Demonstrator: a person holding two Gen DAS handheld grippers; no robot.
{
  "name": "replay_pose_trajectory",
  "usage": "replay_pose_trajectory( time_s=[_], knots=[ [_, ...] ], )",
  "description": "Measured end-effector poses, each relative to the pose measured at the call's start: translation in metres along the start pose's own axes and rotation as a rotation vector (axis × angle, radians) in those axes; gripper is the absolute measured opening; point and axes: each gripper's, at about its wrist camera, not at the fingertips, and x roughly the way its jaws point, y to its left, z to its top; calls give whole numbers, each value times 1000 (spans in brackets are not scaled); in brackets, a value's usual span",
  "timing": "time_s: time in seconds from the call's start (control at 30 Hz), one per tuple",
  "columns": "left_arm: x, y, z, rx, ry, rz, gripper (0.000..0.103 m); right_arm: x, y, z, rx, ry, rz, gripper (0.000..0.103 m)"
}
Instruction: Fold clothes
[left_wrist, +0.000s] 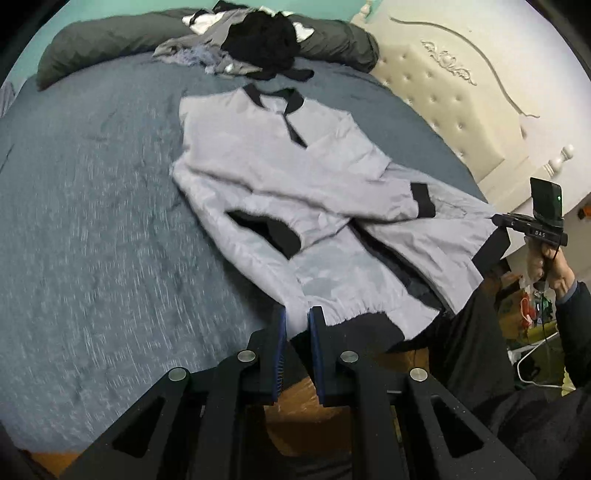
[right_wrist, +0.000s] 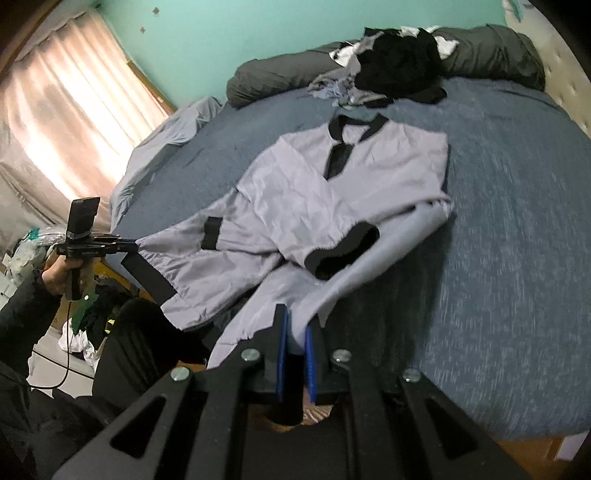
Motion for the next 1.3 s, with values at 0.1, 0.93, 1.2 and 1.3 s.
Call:
replay_pose_trajectory(
  time_s=[0.1,0.93,1.2,1.3],
  knots=[
    [-4,-2,24,13,-23,6,14,-5,3,17,-12,-15,3,8],
    [145,182,314,-260,-124,36,15,145,-165,305,168,1,-113,8],
    [214,240,329,-426,-156,127,17,226,-237,315,309,43,-231,10],
    [215,232,325,-356,-174,118,18,224,-244,313,325,-5,-200,12]
  ],
)
